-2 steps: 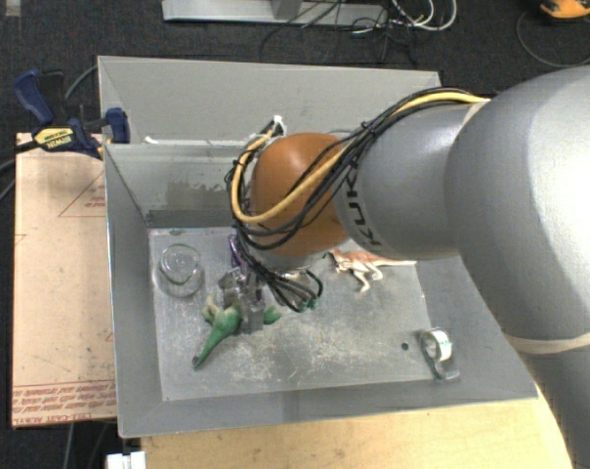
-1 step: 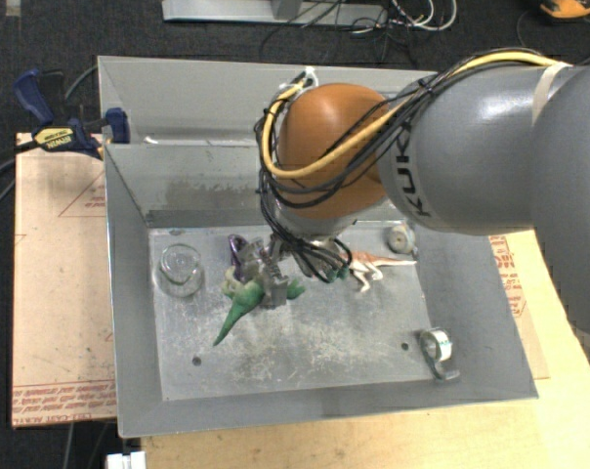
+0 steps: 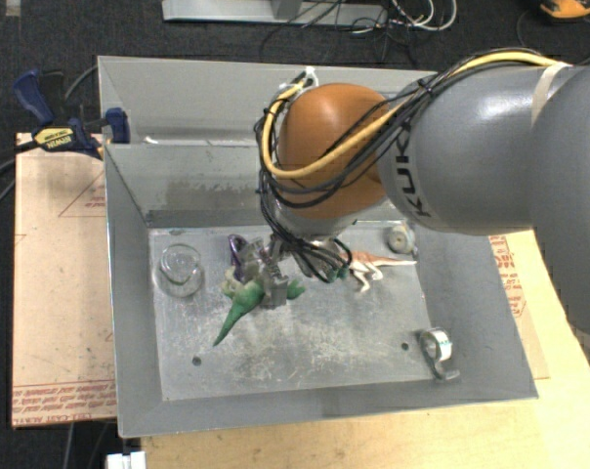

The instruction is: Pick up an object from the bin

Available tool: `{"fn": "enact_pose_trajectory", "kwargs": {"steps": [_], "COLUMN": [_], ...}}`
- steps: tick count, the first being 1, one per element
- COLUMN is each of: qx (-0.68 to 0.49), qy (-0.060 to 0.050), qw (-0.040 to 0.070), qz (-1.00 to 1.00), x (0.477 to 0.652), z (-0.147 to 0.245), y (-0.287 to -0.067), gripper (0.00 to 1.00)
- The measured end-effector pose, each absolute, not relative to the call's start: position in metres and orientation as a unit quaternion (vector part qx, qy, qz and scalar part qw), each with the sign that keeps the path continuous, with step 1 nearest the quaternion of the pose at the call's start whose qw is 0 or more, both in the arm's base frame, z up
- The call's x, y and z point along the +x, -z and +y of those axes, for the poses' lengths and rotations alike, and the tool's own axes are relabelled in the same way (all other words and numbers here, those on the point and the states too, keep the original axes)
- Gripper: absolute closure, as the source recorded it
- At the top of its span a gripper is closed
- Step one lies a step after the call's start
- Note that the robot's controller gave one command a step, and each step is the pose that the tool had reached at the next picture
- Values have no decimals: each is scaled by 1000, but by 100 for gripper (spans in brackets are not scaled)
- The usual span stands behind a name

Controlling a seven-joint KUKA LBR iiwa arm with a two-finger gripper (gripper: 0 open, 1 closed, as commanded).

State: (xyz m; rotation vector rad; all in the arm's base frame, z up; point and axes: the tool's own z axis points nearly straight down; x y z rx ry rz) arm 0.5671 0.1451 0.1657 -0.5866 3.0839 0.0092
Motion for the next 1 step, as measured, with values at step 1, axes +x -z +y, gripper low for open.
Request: {"fn": "enact_pose_trajectory", "kwargs": {"steps": [1], "qx": [-175], "qy": [-4], "qw": [3], "qz": [985], "x": [573], "z": [134], "y": [-259], "gripper": [100]}}
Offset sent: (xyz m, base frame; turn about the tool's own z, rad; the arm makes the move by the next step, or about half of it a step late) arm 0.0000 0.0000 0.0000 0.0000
